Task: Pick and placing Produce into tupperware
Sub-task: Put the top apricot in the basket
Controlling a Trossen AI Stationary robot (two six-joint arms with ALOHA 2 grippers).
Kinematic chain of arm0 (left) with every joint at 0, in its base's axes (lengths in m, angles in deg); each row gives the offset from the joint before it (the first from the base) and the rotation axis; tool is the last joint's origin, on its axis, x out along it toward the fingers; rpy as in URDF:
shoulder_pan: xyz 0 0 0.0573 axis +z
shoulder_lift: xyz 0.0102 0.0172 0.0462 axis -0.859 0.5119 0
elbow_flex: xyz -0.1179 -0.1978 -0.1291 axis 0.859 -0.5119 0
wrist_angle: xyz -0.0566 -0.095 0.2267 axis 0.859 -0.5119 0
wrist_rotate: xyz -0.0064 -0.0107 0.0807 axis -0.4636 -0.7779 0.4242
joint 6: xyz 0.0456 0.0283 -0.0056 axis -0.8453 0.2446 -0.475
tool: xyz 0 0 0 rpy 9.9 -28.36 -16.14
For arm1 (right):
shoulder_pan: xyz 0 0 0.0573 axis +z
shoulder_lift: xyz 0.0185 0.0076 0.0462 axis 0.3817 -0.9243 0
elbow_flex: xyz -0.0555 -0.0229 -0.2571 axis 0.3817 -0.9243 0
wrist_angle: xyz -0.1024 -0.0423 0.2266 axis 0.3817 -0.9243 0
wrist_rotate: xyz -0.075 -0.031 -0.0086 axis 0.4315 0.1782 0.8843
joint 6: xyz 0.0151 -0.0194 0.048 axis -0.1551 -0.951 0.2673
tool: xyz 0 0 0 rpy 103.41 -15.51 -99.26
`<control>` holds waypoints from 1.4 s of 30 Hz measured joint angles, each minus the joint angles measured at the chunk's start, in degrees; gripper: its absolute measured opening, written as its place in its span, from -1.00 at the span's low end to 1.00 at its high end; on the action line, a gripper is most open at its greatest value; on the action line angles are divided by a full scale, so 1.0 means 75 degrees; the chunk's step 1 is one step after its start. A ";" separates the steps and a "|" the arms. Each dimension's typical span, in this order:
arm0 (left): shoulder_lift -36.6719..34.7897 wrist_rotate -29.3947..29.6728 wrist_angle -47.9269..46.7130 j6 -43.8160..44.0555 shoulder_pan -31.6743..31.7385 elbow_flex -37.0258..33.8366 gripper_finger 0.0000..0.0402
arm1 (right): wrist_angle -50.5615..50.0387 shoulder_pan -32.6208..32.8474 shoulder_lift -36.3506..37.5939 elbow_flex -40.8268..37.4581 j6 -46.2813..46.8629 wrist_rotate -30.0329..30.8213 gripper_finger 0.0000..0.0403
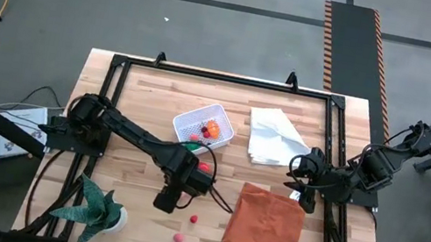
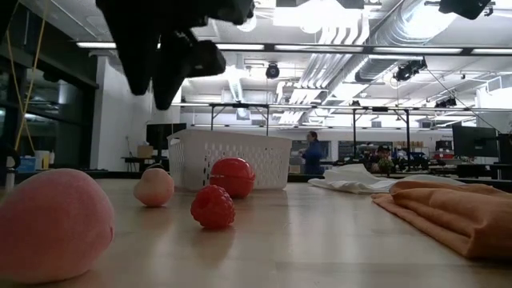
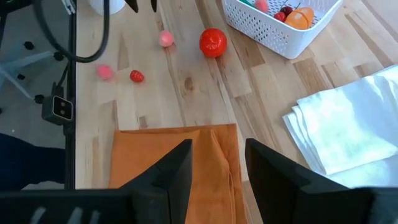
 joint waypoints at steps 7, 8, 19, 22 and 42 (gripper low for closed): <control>0.0000 0.0205 0.0040 0.0018 -0.0003 0.0522 -0.28 | 0.0006 0.0000 0.0000 0.0000 0.0053 0.0062 -0.32; 0.0000 0.0206 0.0050 0.0023 -0.0003 0.0612 -0.28 | 0.0006 0.0000 0.0000 0.0000 0.0061 0.0067 -0.32; -0.0617 0.0502 0.0443 -0.0082 0.0008 0.0949 -0.28 | 0.0052 0.0000 0.0003 0.0000 0.0356 0.0076 -0.32; -0.0977 0.0819 0.0552 -0.0175 0.0135 0.0823 -0.28 | 0.0057 0.0000 0.0002 0.0000 0.0401 0.0076 -0.32; -0.3509 0.0428 0.3412 0.1070 0.0265 -0.3711 -0.28 | -0.0056 -0.0006 0.0000 0.0000 0.0814 0.0100 -0.32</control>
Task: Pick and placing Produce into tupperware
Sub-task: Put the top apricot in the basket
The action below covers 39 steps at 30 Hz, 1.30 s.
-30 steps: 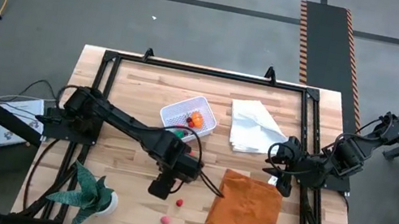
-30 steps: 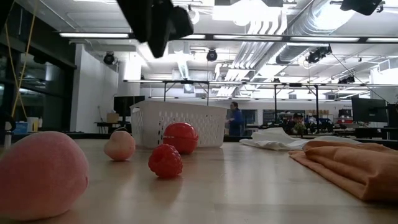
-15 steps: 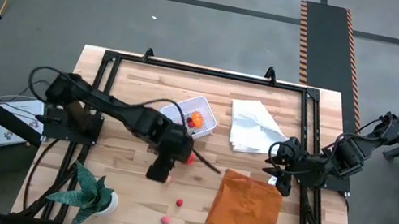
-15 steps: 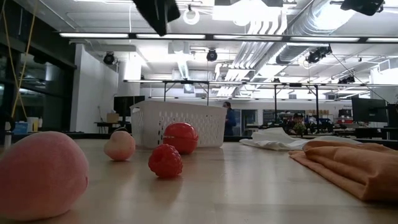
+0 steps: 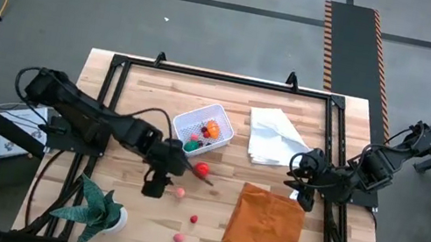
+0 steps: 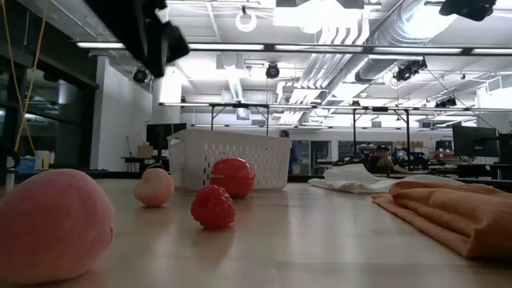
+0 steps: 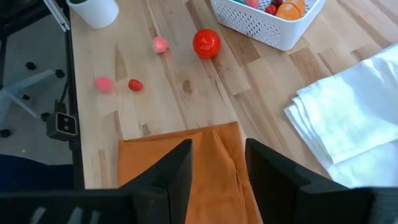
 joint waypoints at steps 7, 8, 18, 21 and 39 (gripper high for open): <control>0.0003 -0.0001 0.0859 0.0148 0.0022 -0.0859 -0.28 | -0.0043 0.0000 0.0003 0.0000 0.0351 0.0011 -0.32; 0.0000 -0.0016 0.0953 0.0099 0.0017 -0.0931 -0.28 | -0.0050 0.0000 0.0002 0.0000 0.0365 0.0016 -0.32; 0.0003 0.0008 0.1768 -0.0400 0.0019 -0.1538 -0.28 | -0.0052 0.0000 0.0000 0.0000 0.0566 0.0034 -0.32; 0.0003 0.0097 0.1906 -0.0622 0.0017 -0.1632 -0.28 | -0.0052 0.0000 0.0000 0.0000 0.0579 0.0077 -0.32; 0.0498 -0.0008 0.2570 -0.0904 0.0023 -0.1711 -0.15 | -0.0063 0.0000 -0.0006 0.0000 0.0717 0.0076 -0.32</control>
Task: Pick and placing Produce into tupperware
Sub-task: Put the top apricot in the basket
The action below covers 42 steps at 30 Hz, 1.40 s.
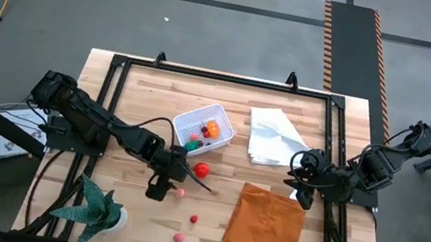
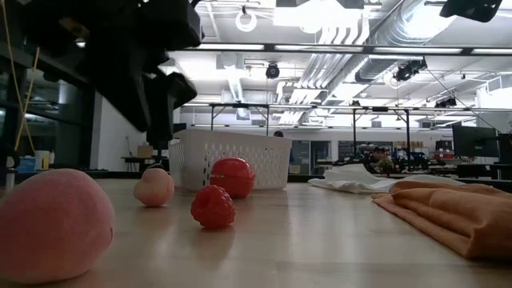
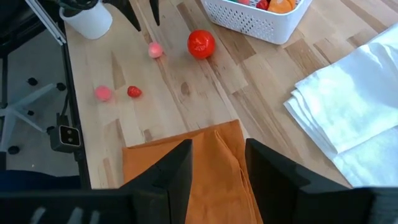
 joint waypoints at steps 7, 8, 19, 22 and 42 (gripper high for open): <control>0.0070 -0.0027 0.0090 0.0055 -0.0003 -0.0007 0.21 | -0.0038 0.0000 -0.0001 0.0000 0.0008 -0.0003 -0.32; 0.0110 -0.0040 0.0177 0.0055 -0.0003 0.0002 0.25 | -0.0038 -0.0002 -0.0003 0.0000 0.0010 -0.0003 -0.32; 0.0370 -0.0167 0.0455 0.0048 -0.0015 0.0003 0.33 | -0.0047 0.0000 0.0000 0.0000 0.0014 -0.0005 -0.32; 0.0370 -0.0315 0.0458 -0.0029 -0.0012 0.0003 0.32 | -0.0047 -0.0002 0.0000 0.0000 0.0008 -0.0004 -0.32; 0.1358 -0.0412 0.0850 -0.0130 -0.0116 0.0003 0.32 | -0.0085 -0.0001 0.0000 0.0000 0.0014 -0.0006 -0.32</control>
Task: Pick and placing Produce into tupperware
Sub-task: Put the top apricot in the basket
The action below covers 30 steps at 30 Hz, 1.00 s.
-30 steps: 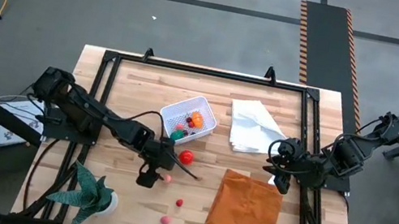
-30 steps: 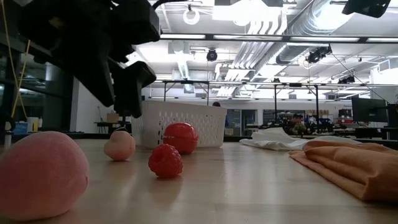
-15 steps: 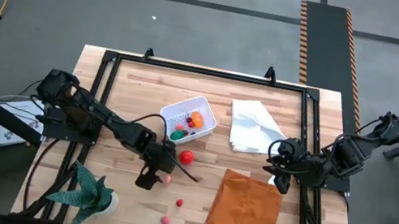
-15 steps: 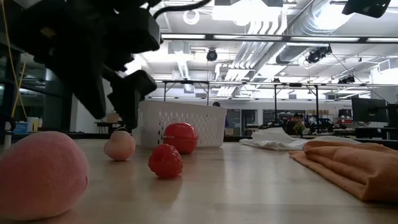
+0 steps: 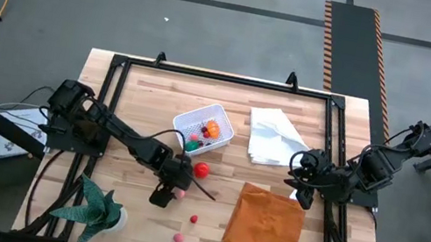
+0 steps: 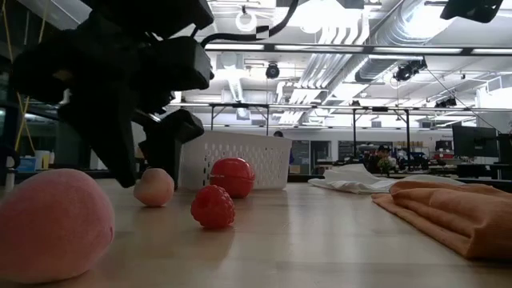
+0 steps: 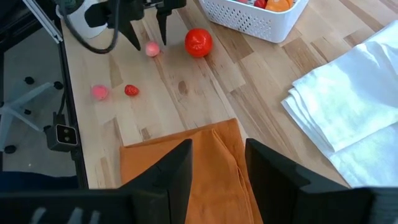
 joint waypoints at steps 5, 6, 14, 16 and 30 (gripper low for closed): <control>0.0000 0.0374 0.0016 -0.0089 -0.0263 0.0000 0.32 | -0.0029 0.0001 -0.0002 0.0000 0.0000 0.0023 -0.32; -0.0001 0.0426 0.0016 -0.0089 -0.0305 0.0002 0.32 | -0.0028 0.0001 -0.0003 0.0000 -0.0006 0.0049 -0.32; 0.0000 0.0870 0.0010 0.0124 -0.0377 0.0000 0.32 | -0.0035 0.0001 -0.0001 0.0000 -0.0023 0.0152 -0.32; -0.0003 0.0886 0.0010 0.0183 -0.0372 0.0001 0.32 | -0.0036 0.0001 0.0000 0.0000 -0.0023 0.0152 -0.32; -0.0003 0.0811 0.0356 0.0309 -0.0377 0.0003 0.31 | -0.0036 0.0001 -0.0002 0.0000 -0.0023 0.0162 -0.32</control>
